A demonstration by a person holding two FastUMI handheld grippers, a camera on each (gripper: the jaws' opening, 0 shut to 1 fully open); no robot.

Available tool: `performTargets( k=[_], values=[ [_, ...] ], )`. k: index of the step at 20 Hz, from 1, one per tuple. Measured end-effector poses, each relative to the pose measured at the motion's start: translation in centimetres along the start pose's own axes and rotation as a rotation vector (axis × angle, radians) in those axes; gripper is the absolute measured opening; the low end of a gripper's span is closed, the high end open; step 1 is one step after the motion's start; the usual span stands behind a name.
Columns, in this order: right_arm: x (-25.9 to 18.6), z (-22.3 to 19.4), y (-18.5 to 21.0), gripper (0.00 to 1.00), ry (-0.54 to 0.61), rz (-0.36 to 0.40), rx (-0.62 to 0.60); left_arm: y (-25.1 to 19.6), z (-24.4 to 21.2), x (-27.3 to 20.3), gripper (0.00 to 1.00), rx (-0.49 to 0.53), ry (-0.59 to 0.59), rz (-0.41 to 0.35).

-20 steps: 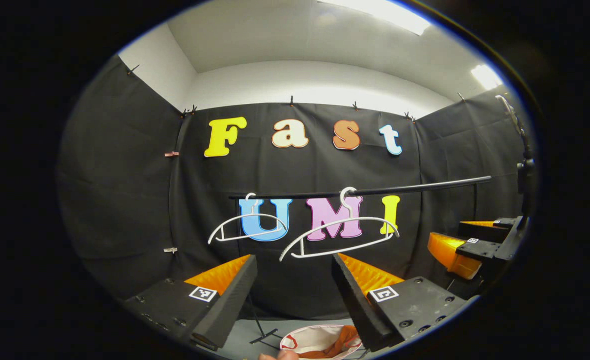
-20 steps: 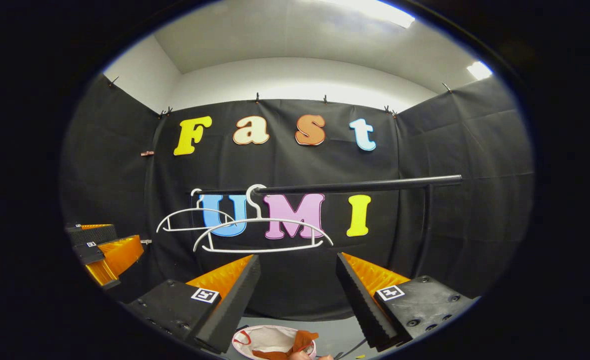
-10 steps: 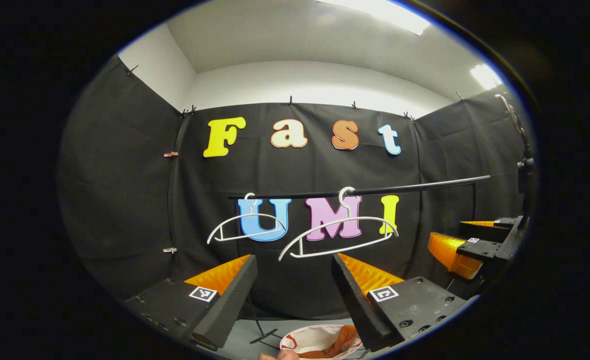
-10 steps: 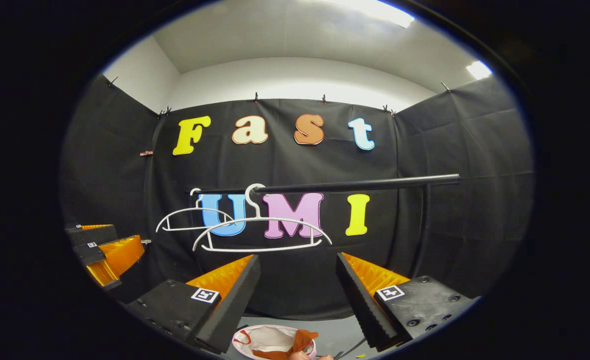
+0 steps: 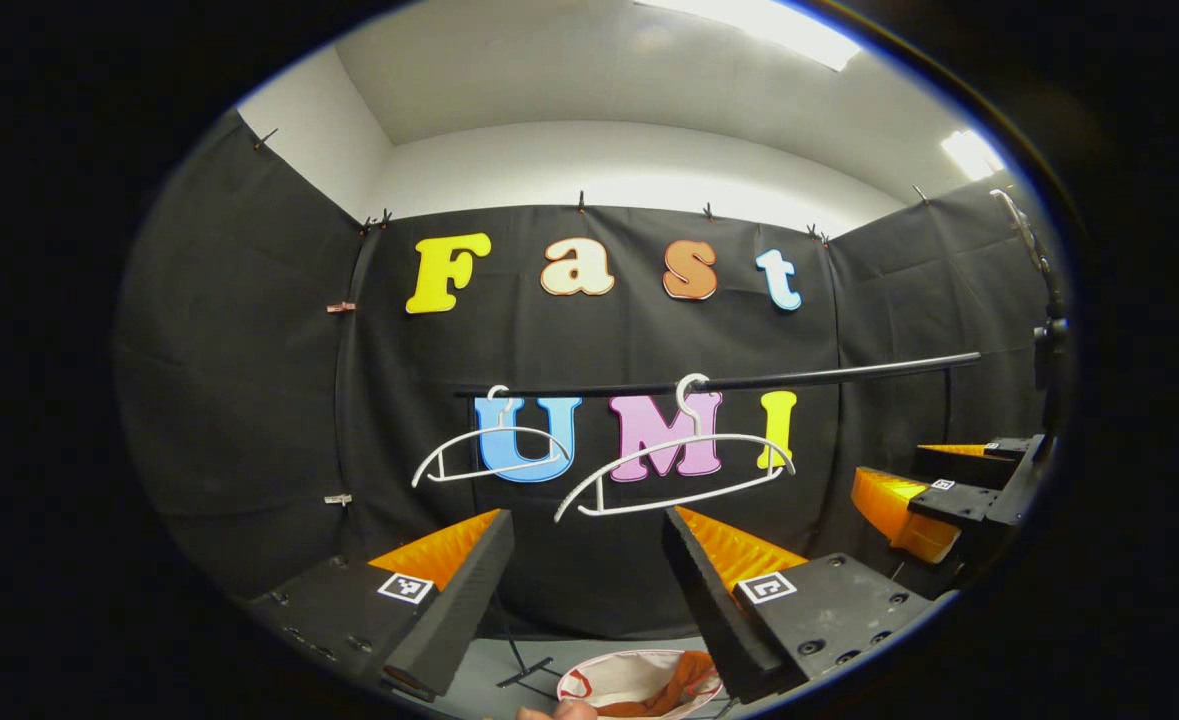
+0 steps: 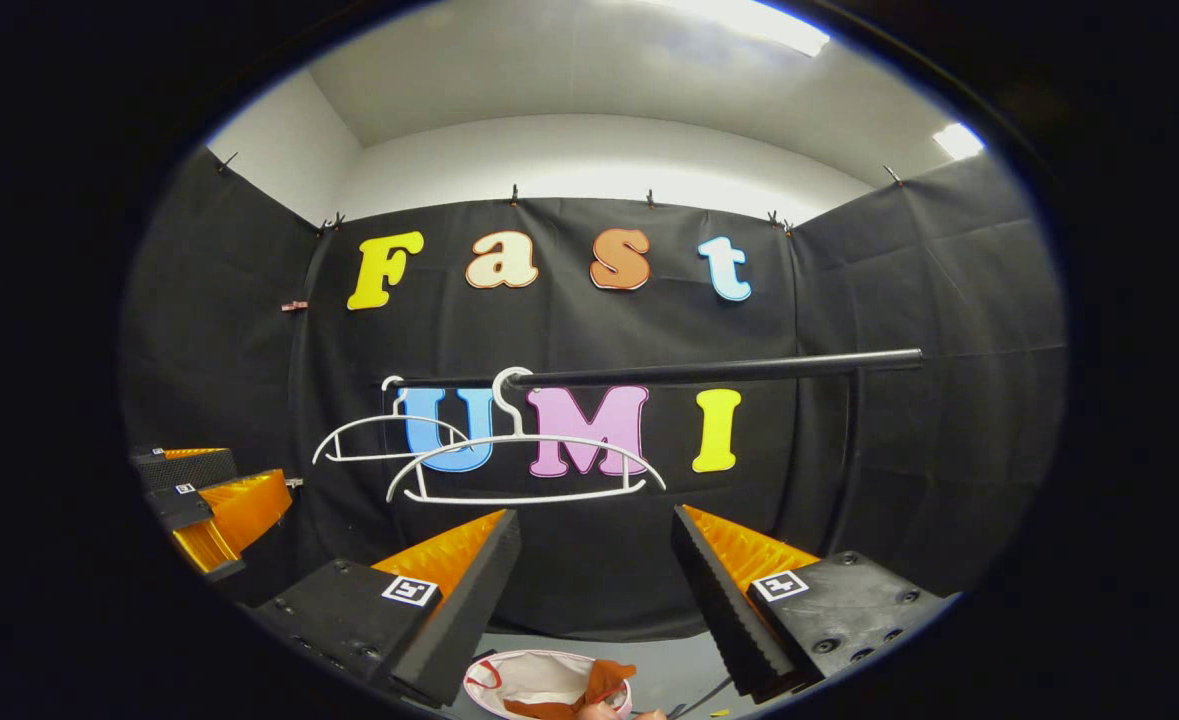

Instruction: Grasp the clothes on the hanger with both hands and then place them into the laundry hamper below.

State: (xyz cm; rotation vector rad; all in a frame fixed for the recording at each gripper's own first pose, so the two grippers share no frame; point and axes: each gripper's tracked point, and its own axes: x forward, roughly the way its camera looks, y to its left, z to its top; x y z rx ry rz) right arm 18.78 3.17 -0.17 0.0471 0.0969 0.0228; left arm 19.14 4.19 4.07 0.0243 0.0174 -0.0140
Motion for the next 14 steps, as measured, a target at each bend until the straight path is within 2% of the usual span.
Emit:
performTargets(
  k=[14],
  values=[
    [0.06, 0.11, -0.15, 0.98, -0.004, -0.002, -0.008, -0.46, 0.45, 0.02, 0.95, 0.005, -0.012, -0.012]
  ],
)
